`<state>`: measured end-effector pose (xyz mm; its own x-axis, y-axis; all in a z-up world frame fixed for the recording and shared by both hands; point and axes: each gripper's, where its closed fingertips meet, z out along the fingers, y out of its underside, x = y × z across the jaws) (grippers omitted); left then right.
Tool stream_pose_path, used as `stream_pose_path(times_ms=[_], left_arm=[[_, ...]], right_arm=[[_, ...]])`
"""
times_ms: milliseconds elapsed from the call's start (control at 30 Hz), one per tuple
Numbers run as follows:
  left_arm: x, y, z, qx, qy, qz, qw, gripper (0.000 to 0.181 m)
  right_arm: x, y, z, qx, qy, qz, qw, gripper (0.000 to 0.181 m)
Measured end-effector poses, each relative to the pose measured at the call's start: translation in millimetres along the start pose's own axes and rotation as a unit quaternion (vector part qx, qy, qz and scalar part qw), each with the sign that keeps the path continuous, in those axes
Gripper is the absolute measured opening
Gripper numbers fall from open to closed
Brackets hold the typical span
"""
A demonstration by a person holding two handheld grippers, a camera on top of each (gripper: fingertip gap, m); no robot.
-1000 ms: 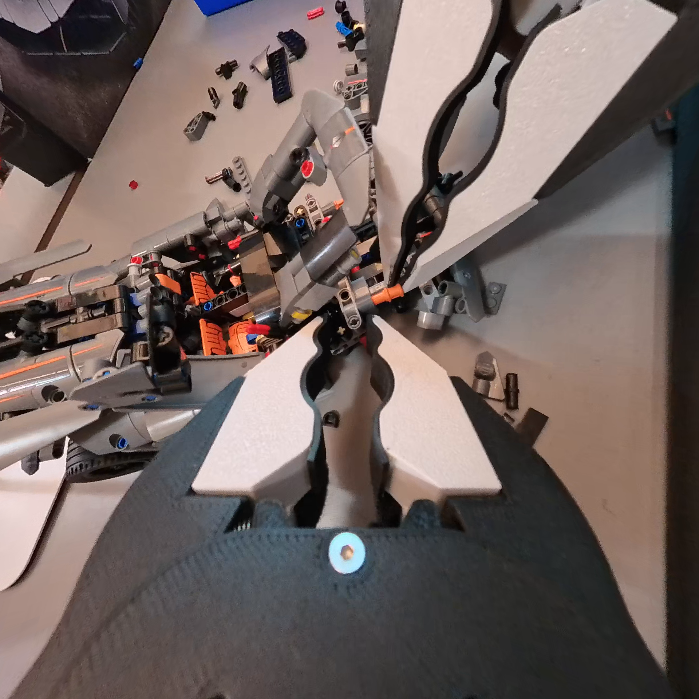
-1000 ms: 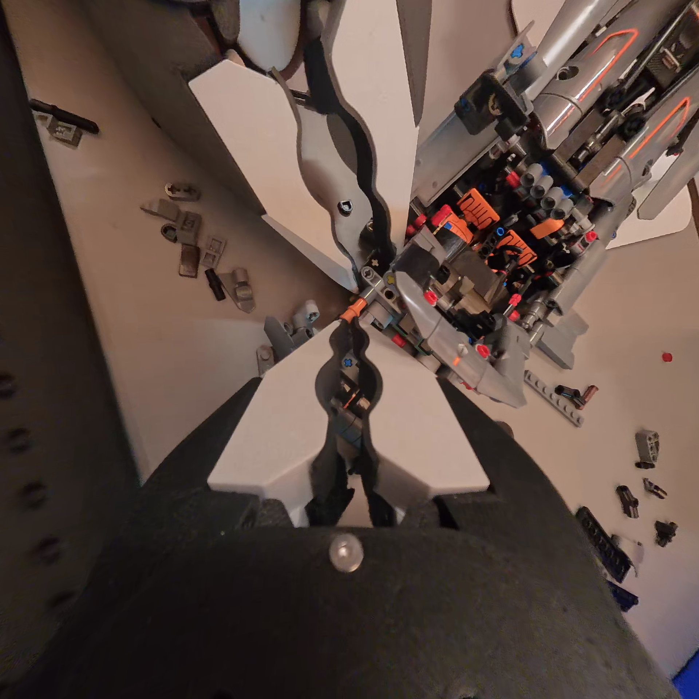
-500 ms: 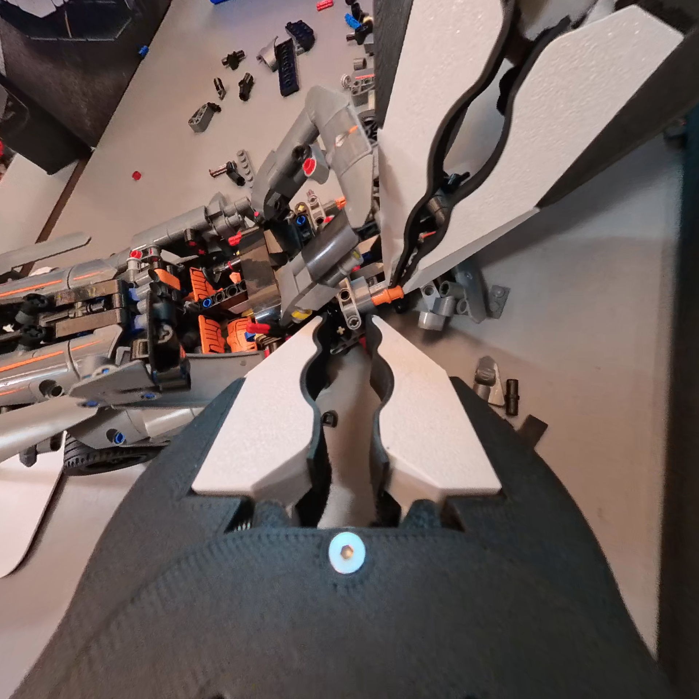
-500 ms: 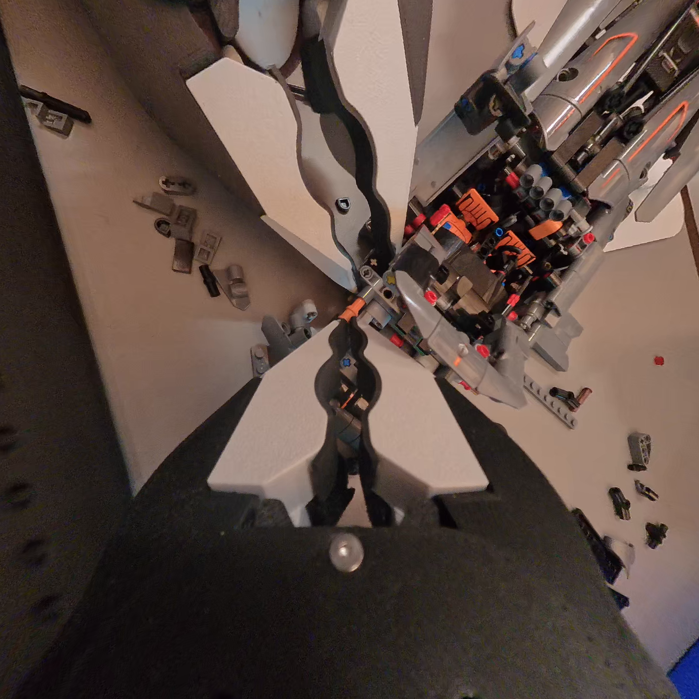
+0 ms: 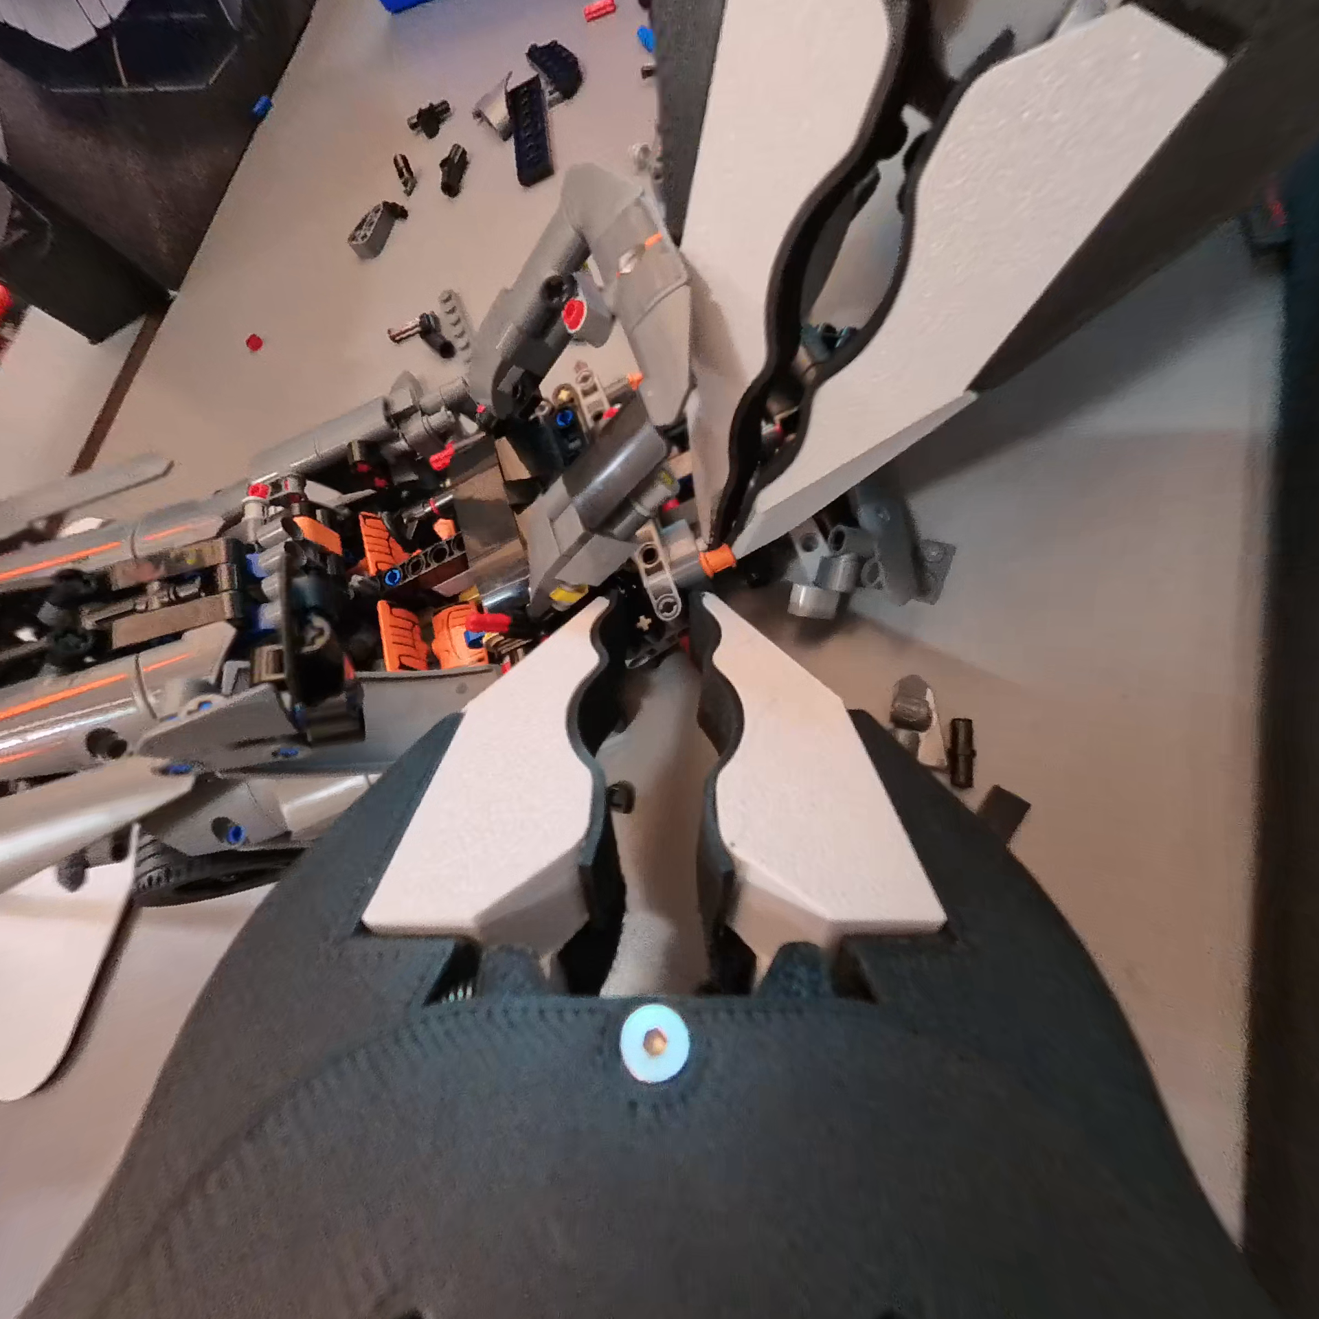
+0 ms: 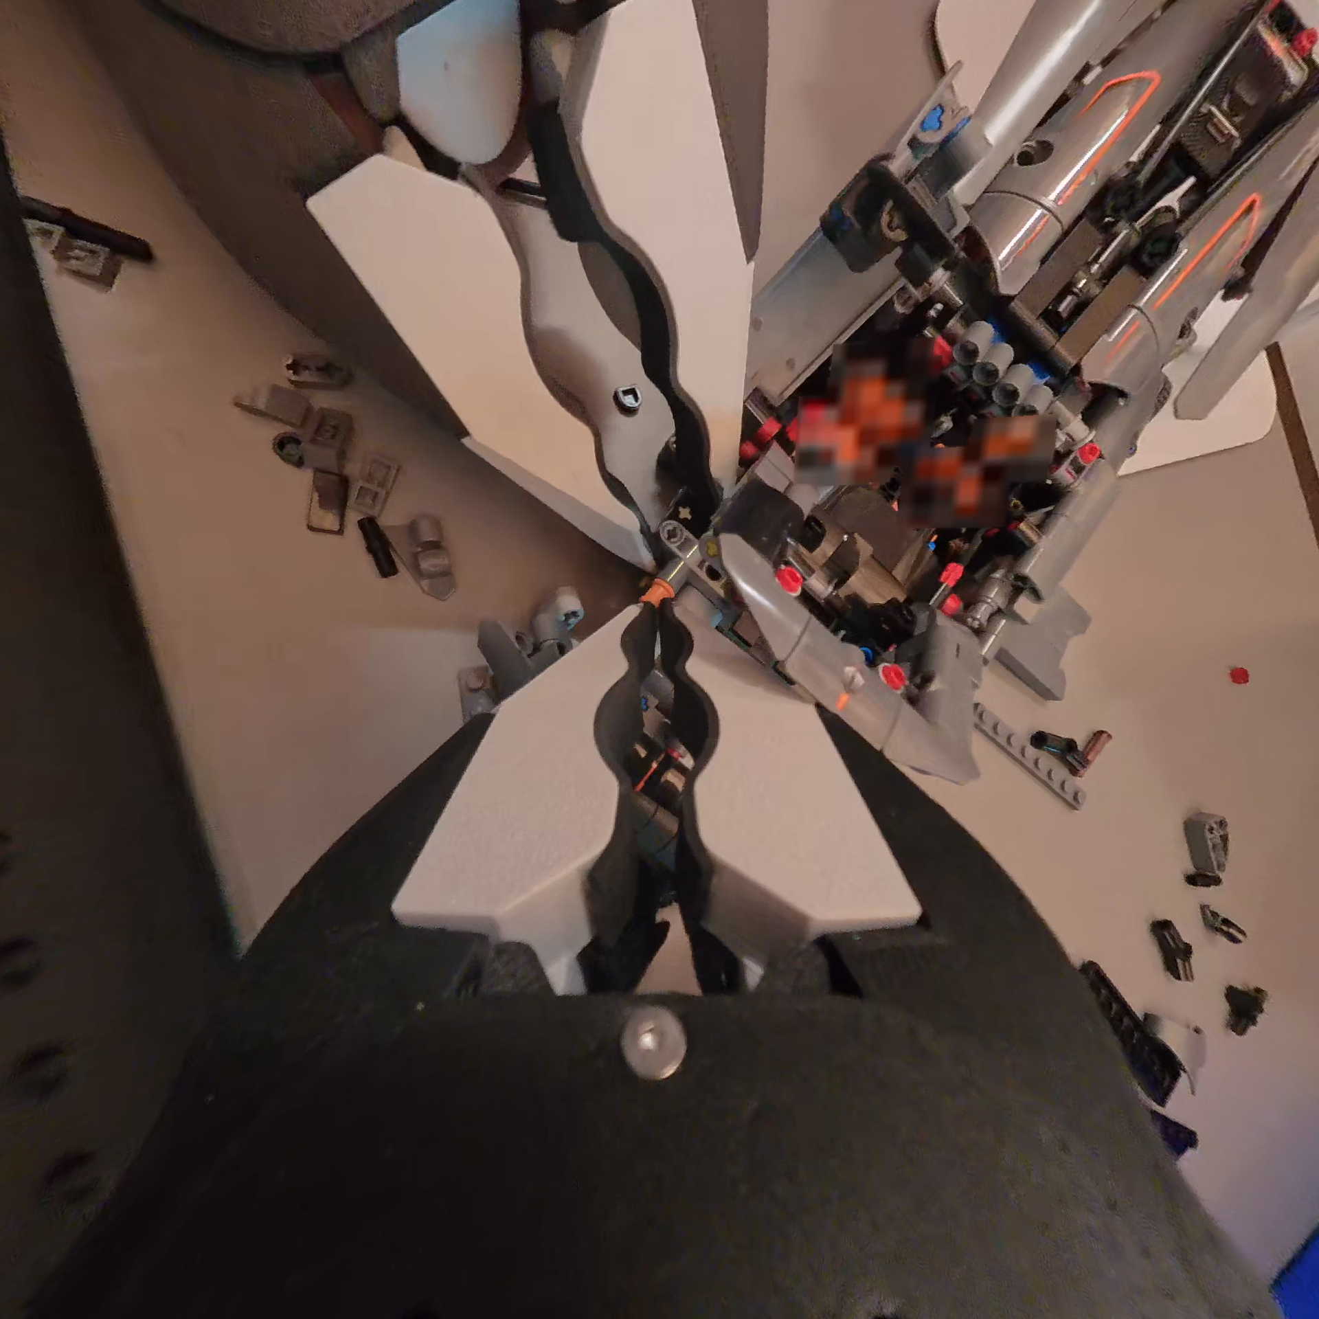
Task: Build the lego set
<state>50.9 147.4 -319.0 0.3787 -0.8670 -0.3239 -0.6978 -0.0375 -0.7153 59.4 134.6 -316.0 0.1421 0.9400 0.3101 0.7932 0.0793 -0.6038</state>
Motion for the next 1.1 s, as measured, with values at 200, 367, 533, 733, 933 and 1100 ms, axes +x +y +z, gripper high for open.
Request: stream_pose_path(times_ms=[200,367,533,733,933,1100], left_arm=[[-3.4,1.4,0.1,-0.005,-0.006,-0.002,1.0,0.015],[-2.0,-1.3,-1.1,0.007,0.004,0.008,1.0,0.015],[-1.7,-0.8,-2.8,0.007,0.003,0.02,1.0,0.016],[-0.3,1.0,-3.7,0.001,-0.004,0.044,0.999,0.019],[-1.1,3.7,-5.6,-0.004,0.0,0.042,0.999,0.018],[-5.3,10.3,-11.2,-0.015,0.01,0.035,0.999,0.017]], right_arm=[[2.7,-1.5,2.2,-0.003,0.013,0.001,1.0,0.0],[1.1,-2.4,-3.6,0.01,0.01,-0.011,1.0,0.01],[-1.0,-14.2,-28.3,0.078,-0.021,0.0,0.997,0.019],[14.7,-27.2,-81.3,0.22,-0.039,0.043,0.974,0.016],[38.7,-19.3,-109.1,0.289,-0.023,0.091,0.953,0.012],[57.6,-12.2,-121.6,0.317,0.003,0.129,0.939,0.012]])
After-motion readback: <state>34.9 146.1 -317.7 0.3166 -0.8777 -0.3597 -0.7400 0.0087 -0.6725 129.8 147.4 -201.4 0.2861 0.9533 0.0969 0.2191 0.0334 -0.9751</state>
